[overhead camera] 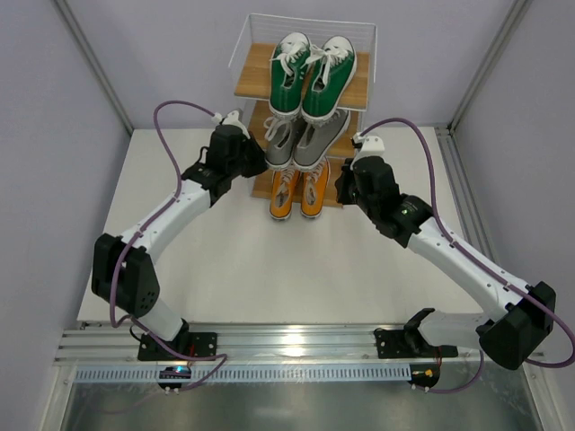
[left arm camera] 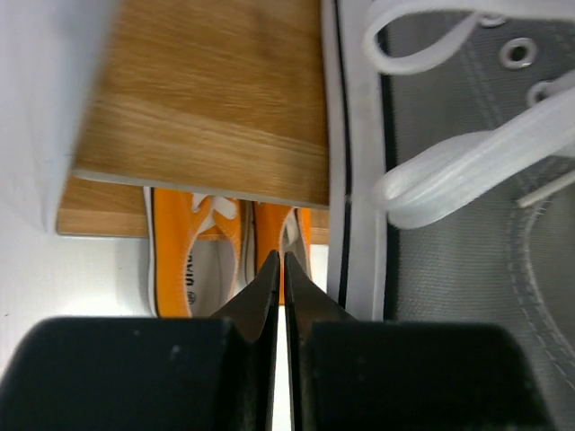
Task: Place and organize the shoes onto the shoe shelf
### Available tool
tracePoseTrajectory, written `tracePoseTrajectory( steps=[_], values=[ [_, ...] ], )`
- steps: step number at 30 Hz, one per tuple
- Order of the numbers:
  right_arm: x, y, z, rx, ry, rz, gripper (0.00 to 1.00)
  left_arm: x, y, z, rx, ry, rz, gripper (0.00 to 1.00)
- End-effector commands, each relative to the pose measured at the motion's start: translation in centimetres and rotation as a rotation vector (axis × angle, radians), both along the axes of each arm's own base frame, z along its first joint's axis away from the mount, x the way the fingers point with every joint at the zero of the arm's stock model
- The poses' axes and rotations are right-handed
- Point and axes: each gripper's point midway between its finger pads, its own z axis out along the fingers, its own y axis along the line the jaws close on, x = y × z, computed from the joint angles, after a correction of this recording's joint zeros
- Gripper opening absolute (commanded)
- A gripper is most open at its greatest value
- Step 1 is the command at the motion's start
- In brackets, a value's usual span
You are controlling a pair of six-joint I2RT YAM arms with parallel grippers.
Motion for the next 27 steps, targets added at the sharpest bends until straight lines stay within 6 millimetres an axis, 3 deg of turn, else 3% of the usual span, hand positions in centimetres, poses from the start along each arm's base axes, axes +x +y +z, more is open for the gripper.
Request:
tracePoseTrajectory(
  steps=[1, 7, 16, 20, 21, 22, 24, 26, 27],
  values=[
    [-0.1, -0.8, 1.4, 0.019, -0.035, -0.027, 0.04, 0.2, -2.4, 3.6, -0.064, -0.07, -0.057, 0.0],
    [-0.2, -0.9, 1.4, 0.012, -0.034, -0.028, 0.04, 0.2, -3.6, 3.2, -0.089, -0.054, -0.07, 0.01],
    [-0.3, -1.2, 0.8, 0.005, -0.016, -0.044, 0.04, 0.1, -2.5, 1.5, -0.025, -0.02, -0.033, 0.0],
    [-0.7, -2.5, 0.3, -0.002, -0.006, -0.107, 0.04, 0.1, 2.2, 0.5, 0.08, -0.025, 0.13, 0.0],
    [-1.1, -2.9, 0.5, 0.016, -0.011, -0.124, 0.04, -0.2, 3.7, -0.9, 0.107, -0.005, 0.165, 0.0],
    [-1.4, -3.4, -0.4, 0.008, 0.002, -0.137, 0.04, -0.7, 4.6, -0.3, 0.11, -0.022, 0.188, 0.0],
    [-2.0, -4.0, -0.2, 0.033, -0.014, -0.159, 0.04, -1.5, 5.9, -1.9, 0.139, 0.0, 0.207, 0.0],
    [-2.5, -4.3, -1.3, 0.039, 0.001, -0.166, 0.04, -2.3, 5.5, -3.1, 0.141, 0.025, 0.167, 0.0],
    [-2.8, -4.3, -1.5, 0.041, 0.009, -0.159, 0.04, -3.2, 4.8, -4.8, 0.129, 0.069, 0.119, 0.0]
  ],
)
